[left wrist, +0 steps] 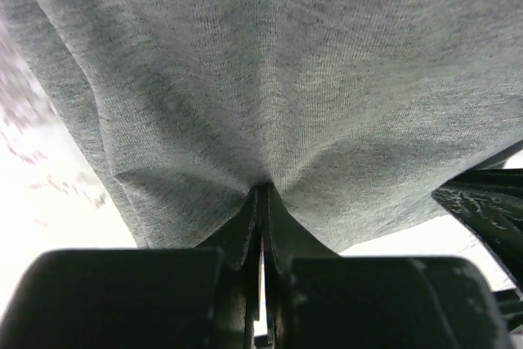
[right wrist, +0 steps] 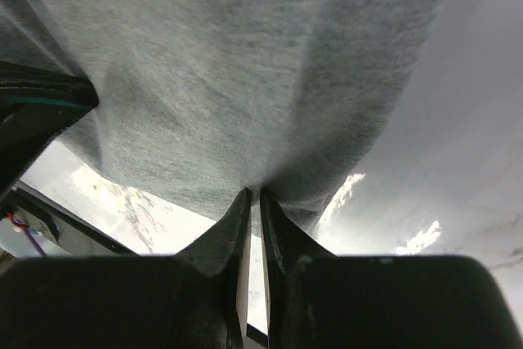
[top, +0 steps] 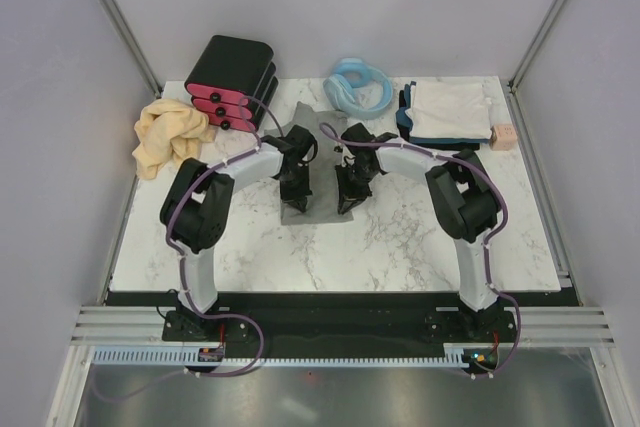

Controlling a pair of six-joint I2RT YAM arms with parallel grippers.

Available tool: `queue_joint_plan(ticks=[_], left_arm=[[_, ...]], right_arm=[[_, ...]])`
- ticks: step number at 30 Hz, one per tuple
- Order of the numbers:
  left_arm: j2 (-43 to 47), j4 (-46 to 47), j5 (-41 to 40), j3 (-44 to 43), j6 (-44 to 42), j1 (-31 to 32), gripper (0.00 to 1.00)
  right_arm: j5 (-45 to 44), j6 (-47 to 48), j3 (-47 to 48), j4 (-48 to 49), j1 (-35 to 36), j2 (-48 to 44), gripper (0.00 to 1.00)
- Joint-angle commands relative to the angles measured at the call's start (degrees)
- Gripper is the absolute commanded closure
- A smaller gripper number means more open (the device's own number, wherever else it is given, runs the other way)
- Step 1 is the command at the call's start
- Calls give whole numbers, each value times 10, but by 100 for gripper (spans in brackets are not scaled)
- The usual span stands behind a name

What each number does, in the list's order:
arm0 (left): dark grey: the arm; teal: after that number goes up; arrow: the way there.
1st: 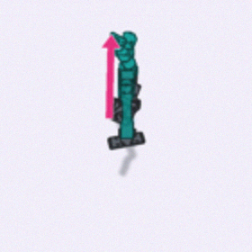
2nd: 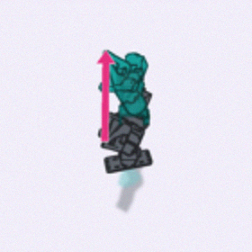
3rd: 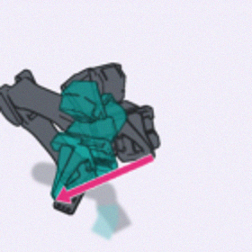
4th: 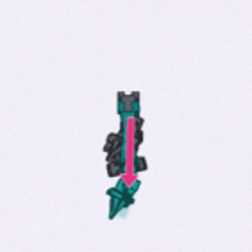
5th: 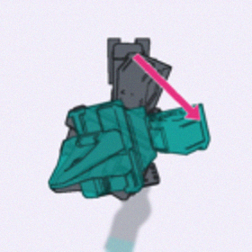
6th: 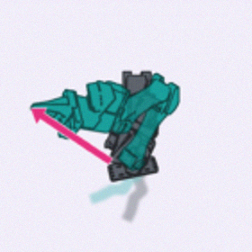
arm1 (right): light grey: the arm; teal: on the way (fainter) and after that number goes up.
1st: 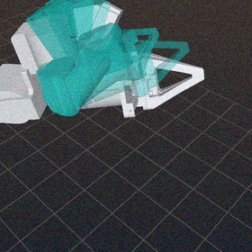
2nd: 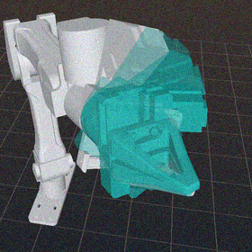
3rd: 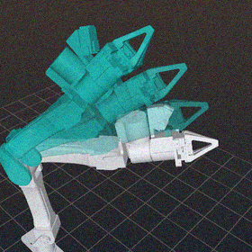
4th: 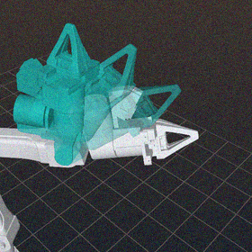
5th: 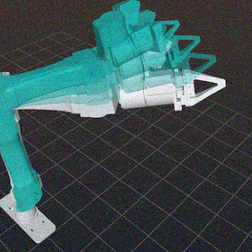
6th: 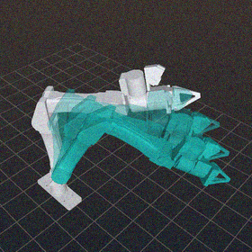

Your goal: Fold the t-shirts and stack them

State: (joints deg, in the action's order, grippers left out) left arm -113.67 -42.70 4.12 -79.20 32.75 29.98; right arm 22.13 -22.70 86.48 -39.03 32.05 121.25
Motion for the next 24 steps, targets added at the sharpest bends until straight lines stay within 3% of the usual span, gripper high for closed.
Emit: queue_joint_plan(ticks=[1,10,19,21,22,23,24], left_arm=[[27,-13,0,68,29,25,98],[106,-23,-3,170,70,54,98],[147,-34,4,186,78,77,98],[163,-36,7,183,76,81,98],[172,-37,6,177,75,81,94],[194,-40,0,172,75,81,81],[208,-43,-4,167,78,80,78]], right_arm=[[-67,20,-60,-61,16,-35,85],[-75,-17,-138,-106,43,-142,84],[-63,-39,-178,-107,64,-191,83],[-61,-40,-176,-105,64,-200,74],[-64,-40,-176,-102,65,-213,68],[-64,-40,-173,-97,64,-219,64],[-64,-39,-172,-93,64,-232,63]])
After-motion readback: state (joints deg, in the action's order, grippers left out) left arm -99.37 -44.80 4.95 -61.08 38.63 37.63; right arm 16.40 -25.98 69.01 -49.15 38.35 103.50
